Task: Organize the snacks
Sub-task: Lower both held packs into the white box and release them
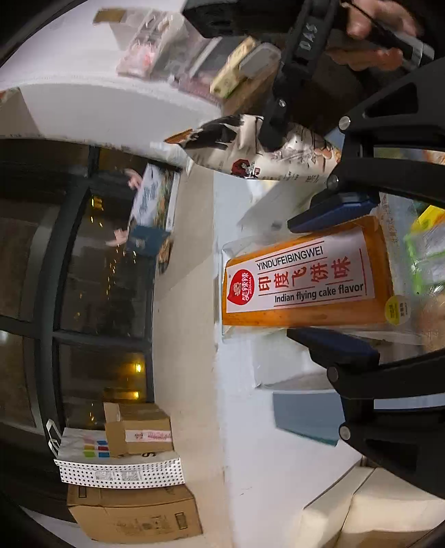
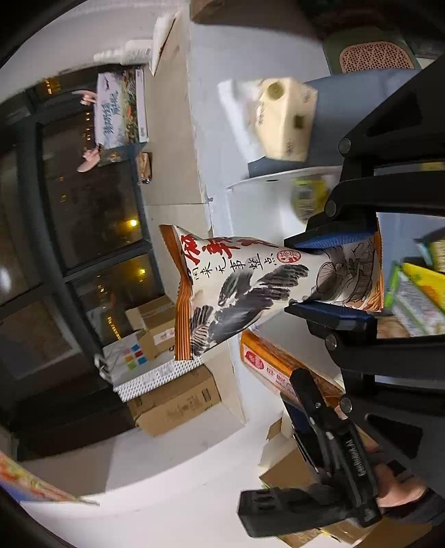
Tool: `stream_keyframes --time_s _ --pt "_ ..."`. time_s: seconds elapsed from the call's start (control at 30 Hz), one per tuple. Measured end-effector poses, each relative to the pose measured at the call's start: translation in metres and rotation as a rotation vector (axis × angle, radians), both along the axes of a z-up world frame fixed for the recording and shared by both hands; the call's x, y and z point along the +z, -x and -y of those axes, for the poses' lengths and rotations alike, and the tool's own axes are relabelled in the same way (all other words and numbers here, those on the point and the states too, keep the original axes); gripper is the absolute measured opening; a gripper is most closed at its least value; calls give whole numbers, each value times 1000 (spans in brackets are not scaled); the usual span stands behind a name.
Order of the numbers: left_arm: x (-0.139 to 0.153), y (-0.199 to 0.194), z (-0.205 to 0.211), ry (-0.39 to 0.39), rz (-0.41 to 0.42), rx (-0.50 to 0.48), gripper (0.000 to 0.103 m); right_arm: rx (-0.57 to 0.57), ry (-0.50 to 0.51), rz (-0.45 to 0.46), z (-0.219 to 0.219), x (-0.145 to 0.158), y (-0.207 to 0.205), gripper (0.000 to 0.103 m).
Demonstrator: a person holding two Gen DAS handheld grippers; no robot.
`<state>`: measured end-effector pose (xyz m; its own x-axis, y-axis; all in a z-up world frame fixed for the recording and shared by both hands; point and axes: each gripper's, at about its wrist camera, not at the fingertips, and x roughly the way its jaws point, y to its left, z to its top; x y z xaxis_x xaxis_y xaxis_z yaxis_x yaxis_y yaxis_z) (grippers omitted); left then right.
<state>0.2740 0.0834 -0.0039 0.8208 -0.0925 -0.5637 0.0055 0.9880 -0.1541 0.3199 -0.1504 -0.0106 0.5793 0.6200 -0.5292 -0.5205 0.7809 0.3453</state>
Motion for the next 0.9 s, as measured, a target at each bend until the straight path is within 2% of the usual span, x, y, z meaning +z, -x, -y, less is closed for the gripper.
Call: stream_keyframes --time_s 0.13,0.2,0.23,0.27,0.33,0.43,0.73,0.9 --pt "-10 -34 -12 -3 -16 29 60 15 8 -45 -28 -3 -39 33" --pt "-19 -47 -19 -19 -30 55 68 19 19 -83 -41 -10 -57 40" --pt "-24 -52 -20 -16 -47 59 84 18 15 -108 -44 -16 -65 74" --pt "-30 -57 -27 -15 -75 98 96 18 5 -136 -47 -22 -73 103" --pt "-37 -55 -36 27 -70 111 103 -3 -51 -146 -45 -30 -81 103" --pt "-44 -50 -39 53 -92 97 103 -15 -88 -167 -39 -33 -81 103" --pt "-38 -25 -30 -10 -85 97 103 10 -22 -89 -41 -21 -57 103" --pt "-35 27 -17 -9 -70 50 103 50 55 11 -41 -8 -15 103"
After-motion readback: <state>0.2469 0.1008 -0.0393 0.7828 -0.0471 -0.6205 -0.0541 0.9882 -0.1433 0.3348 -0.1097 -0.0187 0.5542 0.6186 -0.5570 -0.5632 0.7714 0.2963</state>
